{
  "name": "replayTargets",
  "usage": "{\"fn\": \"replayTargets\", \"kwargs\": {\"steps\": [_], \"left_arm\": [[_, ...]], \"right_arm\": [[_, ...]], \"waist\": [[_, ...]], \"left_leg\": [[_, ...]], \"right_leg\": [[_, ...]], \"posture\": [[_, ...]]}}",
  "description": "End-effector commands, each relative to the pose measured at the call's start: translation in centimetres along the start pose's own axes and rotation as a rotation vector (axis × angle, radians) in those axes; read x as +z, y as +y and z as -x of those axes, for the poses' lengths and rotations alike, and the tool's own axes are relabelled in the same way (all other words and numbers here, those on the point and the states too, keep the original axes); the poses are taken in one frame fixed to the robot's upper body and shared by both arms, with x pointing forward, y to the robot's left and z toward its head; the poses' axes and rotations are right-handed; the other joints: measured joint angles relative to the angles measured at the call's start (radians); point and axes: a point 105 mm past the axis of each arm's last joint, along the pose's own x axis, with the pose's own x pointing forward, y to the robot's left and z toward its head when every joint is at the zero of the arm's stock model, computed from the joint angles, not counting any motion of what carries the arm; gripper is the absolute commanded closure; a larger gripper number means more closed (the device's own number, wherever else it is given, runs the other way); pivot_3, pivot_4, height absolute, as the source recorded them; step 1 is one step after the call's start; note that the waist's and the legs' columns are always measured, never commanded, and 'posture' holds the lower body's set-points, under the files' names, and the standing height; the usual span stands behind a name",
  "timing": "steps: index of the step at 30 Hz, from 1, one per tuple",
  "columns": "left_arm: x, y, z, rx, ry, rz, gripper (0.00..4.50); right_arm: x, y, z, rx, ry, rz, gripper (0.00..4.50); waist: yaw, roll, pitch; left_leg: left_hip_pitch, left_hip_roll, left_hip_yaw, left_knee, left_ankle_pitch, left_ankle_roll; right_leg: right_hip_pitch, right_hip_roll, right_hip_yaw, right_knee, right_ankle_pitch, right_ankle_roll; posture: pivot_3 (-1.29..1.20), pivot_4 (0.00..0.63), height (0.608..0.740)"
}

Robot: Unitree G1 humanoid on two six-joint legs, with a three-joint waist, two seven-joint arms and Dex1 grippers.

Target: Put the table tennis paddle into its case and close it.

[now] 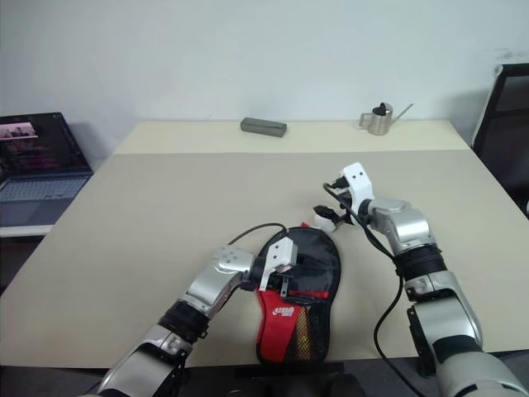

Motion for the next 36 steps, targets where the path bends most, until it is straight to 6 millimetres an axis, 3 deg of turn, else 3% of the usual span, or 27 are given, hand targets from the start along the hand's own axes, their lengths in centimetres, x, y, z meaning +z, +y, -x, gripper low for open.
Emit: {"fn": "replayTargets", "kwargs": {"steps": [1,11,15,21,24,27,36], "left_arm": [[-1.5,-0.4,-0.3,-0.005,0.045,0.042,0.26],[-1.7,-0.3,-0.1,0.003,0.057,0.038,0.26],[-1.9,-0.3,0.0,0.007,0.062,0.040,0.22],[-2.5,-0.4,0.2,0.011,0.074,0.053,0.22],[-2.9,-0.4,0.3,0.019,0.080,0.063,0.22],[-3.5,-0.4,0.4,0.034,0.087,0.089,0.22],[-5.0,-0.1,0.8,0.067,0.108,0.140,0.22]], "right_arm": [[1.2,-0.1,-0.5,-0.001,-0.030,0.051,0.00],[-1.3,0.3,-1.9,-0.003,0.042,0.070,0.00],[-1.2,0.1,-1.9,-0.021,0.030,0.068,0.86],[-0.8,-0.3,-1.7,-0.045,0.009,0.049,2.95],[-1.0,-0.4,-1.5,-0.051,0.008,0.043,3.67],[-1.3,-0.2,-1.3,-0.047,0.009,0.044,3.97],[-2.3,-0.4,0.8,-0.076,0.019,0.071,4.01]], "waist": [[-0.001,0.000,0.000],[-0.002,0.002,-0.001],[-0.002,0.003,-0.002],[-0.003,0.003,-0.002],[-0.003,0.003,-0.002],[-0.003,0.003,-0.002],[-0.002,0.004,-0.003]], "left_leg": [[0.000,0.000,0.000,0.000,0.000,0.000],[0.001,0.000,-0.001,0.000,0.000,0.000],[0.001,0.000,-0.001,0.000,0.000,0.000],[0.005,0.000,-0.001,-0.001,0.000,0.000],[0.008,0.000,-0.001,-0.001,0.000,0.000],[0.010,0.000,-0.001,-0.001,0.000,0.000],[0.012,0.000,-0.002,-0.001,0.000,0.000]], "right_leg": [[0.000,0.000,0.000,0.000,0.000,0.000],[0.000,0.000,0.001,0.001,0.000,0.000],[0.001,0.000,0.001,0.001,0.000,0.000],[0.004,0.000,0.001,0.000,0.000,0.000],[0.007,0.000,0.001,0.000,0.000,0.000],[0.009,0.001,0.001,0.000,0.000,0.000],[0.012,0.001,0.000,0.000,0.000,0.000]], "posture": [[0.00,0.150,0.740],[0.00,0.150,0.740],[0.00,0.150,0.740],[0.00,0.150,0.740],[0.00,0.150,0.740],[0.00,0.150,0.740],[0.00,0.150,0.740]]}}
